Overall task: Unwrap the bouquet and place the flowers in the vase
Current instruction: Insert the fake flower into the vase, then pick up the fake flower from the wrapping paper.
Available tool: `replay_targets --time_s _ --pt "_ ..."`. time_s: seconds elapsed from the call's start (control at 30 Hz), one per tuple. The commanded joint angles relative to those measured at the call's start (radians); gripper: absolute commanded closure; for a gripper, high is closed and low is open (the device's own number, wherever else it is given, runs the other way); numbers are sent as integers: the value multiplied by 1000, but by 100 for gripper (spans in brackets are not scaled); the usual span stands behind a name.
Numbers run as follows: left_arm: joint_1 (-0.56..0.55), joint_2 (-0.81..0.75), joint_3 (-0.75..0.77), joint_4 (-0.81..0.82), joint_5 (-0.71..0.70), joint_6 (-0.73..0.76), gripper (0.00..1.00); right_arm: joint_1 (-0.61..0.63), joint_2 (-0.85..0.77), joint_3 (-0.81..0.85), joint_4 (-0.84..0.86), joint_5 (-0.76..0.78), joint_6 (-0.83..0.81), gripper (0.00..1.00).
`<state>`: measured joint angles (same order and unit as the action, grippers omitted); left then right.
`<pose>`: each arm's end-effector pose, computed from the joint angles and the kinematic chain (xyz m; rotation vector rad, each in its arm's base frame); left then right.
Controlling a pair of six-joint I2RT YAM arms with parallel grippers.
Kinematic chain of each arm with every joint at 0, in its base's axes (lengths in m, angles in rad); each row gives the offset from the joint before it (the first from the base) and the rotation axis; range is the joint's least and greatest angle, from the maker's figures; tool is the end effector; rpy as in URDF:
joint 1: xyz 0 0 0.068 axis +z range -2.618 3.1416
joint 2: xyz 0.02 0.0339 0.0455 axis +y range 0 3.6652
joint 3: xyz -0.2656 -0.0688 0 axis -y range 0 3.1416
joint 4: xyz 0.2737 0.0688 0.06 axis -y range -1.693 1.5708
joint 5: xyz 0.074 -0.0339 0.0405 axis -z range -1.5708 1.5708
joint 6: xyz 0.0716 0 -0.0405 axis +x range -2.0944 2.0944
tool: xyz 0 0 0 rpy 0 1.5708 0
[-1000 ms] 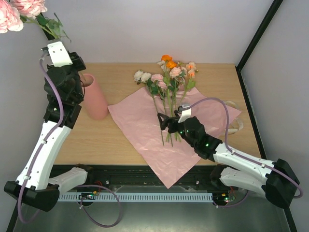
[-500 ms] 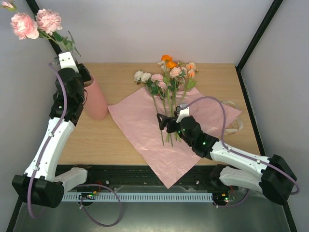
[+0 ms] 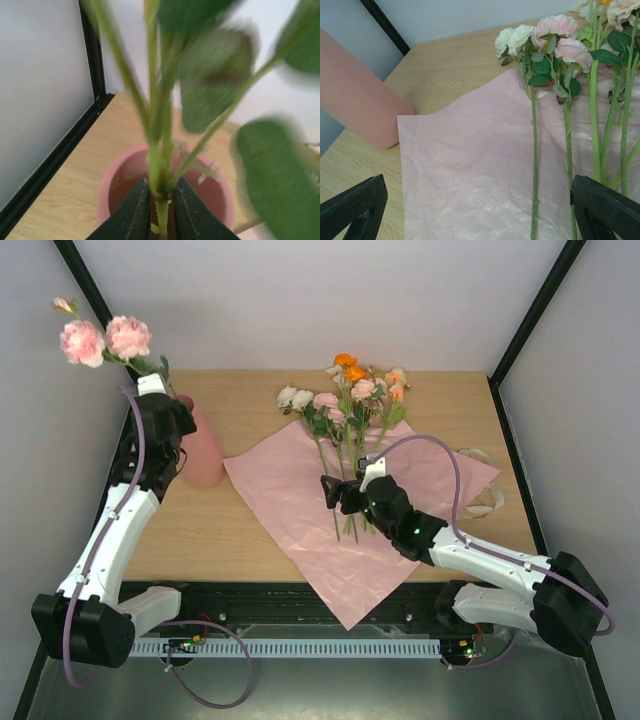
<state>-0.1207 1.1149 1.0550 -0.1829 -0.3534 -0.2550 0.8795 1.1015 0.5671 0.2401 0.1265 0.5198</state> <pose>0.3176 -0.0136 0.3615 -0.3679 1.7606 0.0522 0.2013 0.2290 0.2205 -0.2585 1.9339 0.8366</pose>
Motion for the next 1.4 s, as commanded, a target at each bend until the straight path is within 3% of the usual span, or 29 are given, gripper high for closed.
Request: replay_targets --time_s 0.0,0.37,0.63,0.83,0.97,1.17,1.37 --pt "6 -33 -22 -55 26 -42 73 4 5 45 -51 -19 -17 1" --pt "6 -87 -19 -140 268 -88 42 3 -2 101 -157 7 -4 1" --pt "6 -171 -40 -132 614 -67 20 -34 65 167 -256 89 -45 0" --pt "4 -235 -123 -43 878 -82 10 -146 131 162 -258 24 -50 5" --pt "1 -274 -207 31 963 -120 1 -191 203 171 -260 6 -66 15" --pt "-16 -263 -304 85 1041 -155 0 -228 249 146 -250 47 -80 46" --pt "-45 -251 -356 116 1079 -133 0 -276 302 124 -208 5 -62 62"
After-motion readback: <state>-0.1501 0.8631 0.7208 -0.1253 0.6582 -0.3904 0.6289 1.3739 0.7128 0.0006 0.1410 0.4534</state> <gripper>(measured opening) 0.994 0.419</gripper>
